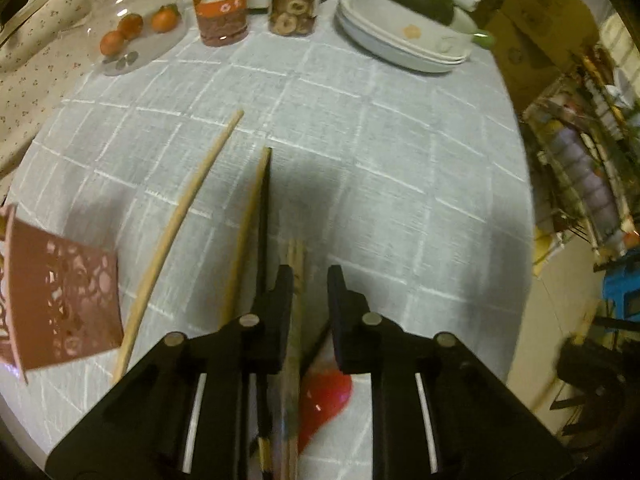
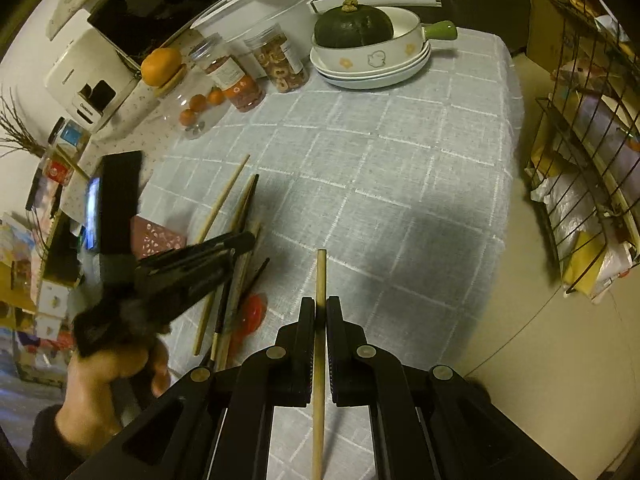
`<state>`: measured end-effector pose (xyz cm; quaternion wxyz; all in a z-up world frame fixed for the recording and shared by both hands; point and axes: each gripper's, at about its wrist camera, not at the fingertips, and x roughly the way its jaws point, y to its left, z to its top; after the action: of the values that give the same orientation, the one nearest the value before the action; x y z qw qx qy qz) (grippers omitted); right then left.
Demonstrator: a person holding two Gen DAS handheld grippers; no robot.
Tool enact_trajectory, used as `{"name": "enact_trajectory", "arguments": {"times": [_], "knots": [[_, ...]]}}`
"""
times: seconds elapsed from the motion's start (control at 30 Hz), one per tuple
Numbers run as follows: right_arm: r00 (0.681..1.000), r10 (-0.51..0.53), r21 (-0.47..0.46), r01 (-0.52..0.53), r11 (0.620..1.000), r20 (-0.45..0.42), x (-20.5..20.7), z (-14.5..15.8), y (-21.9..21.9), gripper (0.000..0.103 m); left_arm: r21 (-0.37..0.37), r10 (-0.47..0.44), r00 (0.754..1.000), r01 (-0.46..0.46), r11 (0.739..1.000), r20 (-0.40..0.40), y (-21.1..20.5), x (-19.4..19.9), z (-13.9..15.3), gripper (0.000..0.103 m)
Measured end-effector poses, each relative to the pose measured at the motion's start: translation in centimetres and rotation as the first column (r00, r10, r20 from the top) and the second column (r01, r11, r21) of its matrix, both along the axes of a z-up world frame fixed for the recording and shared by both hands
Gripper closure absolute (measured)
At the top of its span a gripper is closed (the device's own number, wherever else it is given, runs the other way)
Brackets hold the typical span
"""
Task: Organize utensils
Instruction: 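Grasp a wooden chopstick with the left tool while the right tool holds its chopstick, then carry both chopsticks to the pink basket and open both tools to release them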
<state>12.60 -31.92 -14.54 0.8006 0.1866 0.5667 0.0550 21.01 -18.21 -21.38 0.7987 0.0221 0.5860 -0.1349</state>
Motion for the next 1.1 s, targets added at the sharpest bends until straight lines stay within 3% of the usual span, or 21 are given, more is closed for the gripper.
{"name": "enact_trajectory", "arguments": {"times": [0.17, 0.47, 0.6, 0.77, 1.1], "knots": [[1.0, -0.007, 0.006, 0.007, 1.0, -0.009, 0.0, -0.2, -0.5, 0.098, -0.034, 0.03, 0.996, -0.033, 0.999, -0.082, 0.5, 1.2, -2.2, 0.085], [1.0, -0.023, 0.017, 0.024, 1.0, -0.011, -0.1, 0.0, -0.2, 0.098, -0.033, 0.022, 0.998, -0.024, 0.999, -0.066, 1.2, 0.7, -1.8, 0.092], [0.999, -0.025, 0.026, 0.024, 0.999, 0.045, -0.7, 1.8, 0.3, 0.098, -0.063, -0.004, 1.0, 0.003, 0.998, -0.014, 2.8, -1.4, 0.3, 0.092], [0.994, -0.004, 0.015, 0.003, 1.0, 0.109, -1.6, 4.0, 1.9, 0.098, -0.099, -0.055, 0.994, 0.065, 0.993, 0.099, 4.9, -4.5, 4.9, 0.092], [0.956, 0.079, -0.116, -0.048, 0.992, 0.282, -4.1, 10.1, 5.7, 0.098, -0.207, -0.084, 0.965, 0.138, 0.969, 0.25, 9.3, -8.8, 11.9, 0.092]]}}
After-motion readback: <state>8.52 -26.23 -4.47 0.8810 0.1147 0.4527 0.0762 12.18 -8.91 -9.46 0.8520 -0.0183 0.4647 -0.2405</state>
